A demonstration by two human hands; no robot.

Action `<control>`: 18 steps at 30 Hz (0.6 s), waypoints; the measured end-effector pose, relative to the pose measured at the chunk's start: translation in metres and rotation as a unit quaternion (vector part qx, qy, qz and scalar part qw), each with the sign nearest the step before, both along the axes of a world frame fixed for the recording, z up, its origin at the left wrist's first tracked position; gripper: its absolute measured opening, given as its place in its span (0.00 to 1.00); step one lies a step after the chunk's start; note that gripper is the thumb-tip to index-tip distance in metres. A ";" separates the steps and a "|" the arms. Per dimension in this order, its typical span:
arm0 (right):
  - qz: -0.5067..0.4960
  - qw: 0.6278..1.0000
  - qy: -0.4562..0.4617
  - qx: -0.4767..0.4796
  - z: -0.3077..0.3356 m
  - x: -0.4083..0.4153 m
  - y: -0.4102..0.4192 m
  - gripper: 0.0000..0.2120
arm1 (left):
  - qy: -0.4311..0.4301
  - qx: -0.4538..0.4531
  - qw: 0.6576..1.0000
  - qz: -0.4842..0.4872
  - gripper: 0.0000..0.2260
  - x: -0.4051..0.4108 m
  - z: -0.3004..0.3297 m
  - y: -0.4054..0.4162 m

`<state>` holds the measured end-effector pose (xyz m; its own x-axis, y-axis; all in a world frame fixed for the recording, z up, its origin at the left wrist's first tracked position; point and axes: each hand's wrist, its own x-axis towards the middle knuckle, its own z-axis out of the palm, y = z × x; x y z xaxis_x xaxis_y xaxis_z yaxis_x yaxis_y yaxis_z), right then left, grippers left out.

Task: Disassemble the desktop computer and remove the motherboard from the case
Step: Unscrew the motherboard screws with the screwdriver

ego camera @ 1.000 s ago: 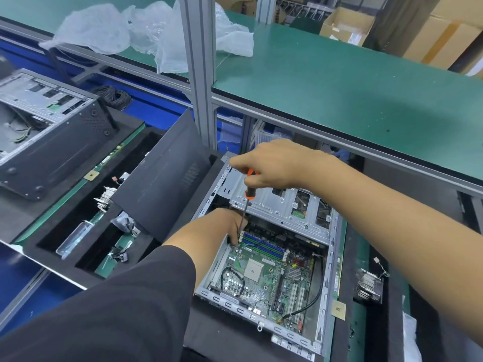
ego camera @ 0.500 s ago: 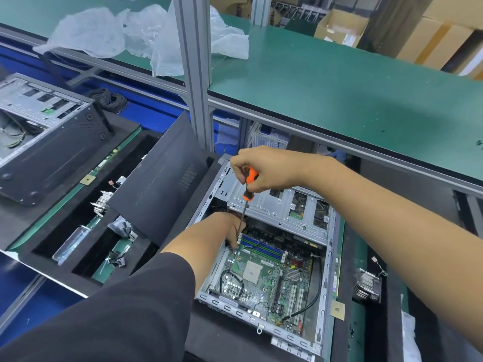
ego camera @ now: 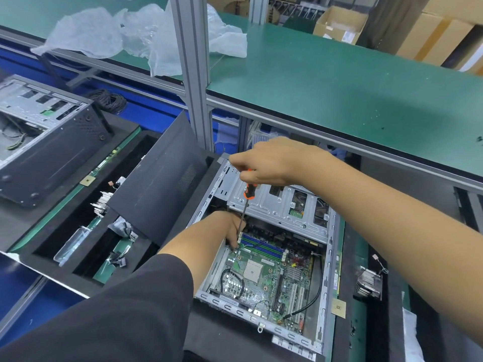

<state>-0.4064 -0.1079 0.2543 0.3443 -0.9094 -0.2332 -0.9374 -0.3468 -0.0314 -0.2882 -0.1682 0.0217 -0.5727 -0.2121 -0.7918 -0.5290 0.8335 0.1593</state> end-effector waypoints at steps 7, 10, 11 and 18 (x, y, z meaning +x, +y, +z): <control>-0.018 0.980 -0.157 0.121 0.007 0.006 0.001 0.16 | 0.005 0.012 1.000 0.010 0.16 0.001 -0.002 -0.003; -0.019 0.997 -0.048 0.058 0.006 0.003 0.002 0.11 | 0.012 0.013 1.000 0.016 0.14 0.002 -0.005 -0.002; -0.007 1.000 -0.011 0.029 0.005 0.003 0.001 0.08 | 0.013 0.014 1.000 0.018 0.15 0.002 -0.005 -0.002; -0.011 0.982 -0.145 0.117 0.005 0.003 0.000 0.16 | 0.016 0.020 0.999 0.037 0.15 0.002 -0.004 -0.004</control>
